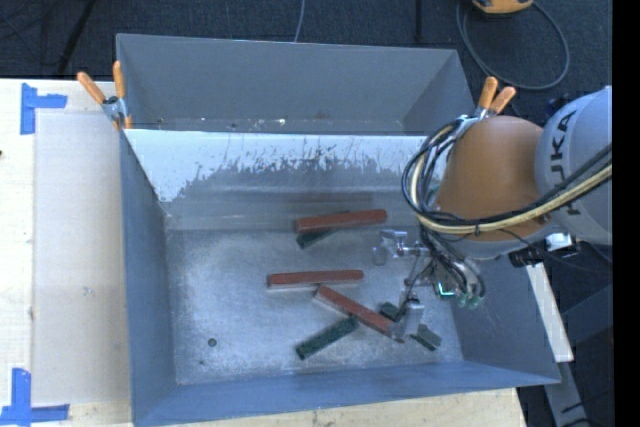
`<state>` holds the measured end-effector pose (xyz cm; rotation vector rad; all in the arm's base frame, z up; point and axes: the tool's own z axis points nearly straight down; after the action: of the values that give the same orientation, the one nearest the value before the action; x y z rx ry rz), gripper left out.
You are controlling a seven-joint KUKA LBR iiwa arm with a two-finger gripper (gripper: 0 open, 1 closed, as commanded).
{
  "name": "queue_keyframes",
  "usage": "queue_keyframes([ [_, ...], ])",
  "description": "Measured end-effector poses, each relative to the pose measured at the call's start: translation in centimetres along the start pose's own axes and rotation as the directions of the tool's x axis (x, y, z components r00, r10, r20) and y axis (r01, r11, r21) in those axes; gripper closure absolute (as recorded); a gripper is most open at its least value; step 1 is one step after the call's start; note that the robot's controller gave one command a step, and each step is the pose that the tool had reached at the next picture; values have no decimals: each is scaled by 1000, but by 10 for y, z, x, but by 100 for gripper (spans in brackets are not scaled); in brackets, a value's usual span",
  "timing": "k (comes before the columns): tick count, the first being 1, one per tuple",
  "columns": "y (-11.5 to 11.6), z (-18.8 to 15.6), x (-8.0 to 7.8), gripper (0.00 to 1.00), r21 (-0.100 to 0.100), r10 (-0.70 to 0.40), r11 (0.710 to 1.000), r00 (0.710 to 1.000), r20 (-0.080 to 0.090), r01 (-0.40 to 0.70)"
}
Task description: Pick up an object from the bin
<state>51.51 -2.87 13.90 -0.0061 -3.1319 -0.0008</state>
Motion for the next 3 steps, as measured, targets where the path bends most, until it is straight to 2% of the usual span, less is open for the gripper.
queue_keyframes([
  [1,0,-3,-2,0,0,-1,1000,1000,7,1],
  [2,8,68,-13,100,0,33,999,999,10,-33],
  [3,9,68,-13,100,0,33,999,999,10,-33],
])
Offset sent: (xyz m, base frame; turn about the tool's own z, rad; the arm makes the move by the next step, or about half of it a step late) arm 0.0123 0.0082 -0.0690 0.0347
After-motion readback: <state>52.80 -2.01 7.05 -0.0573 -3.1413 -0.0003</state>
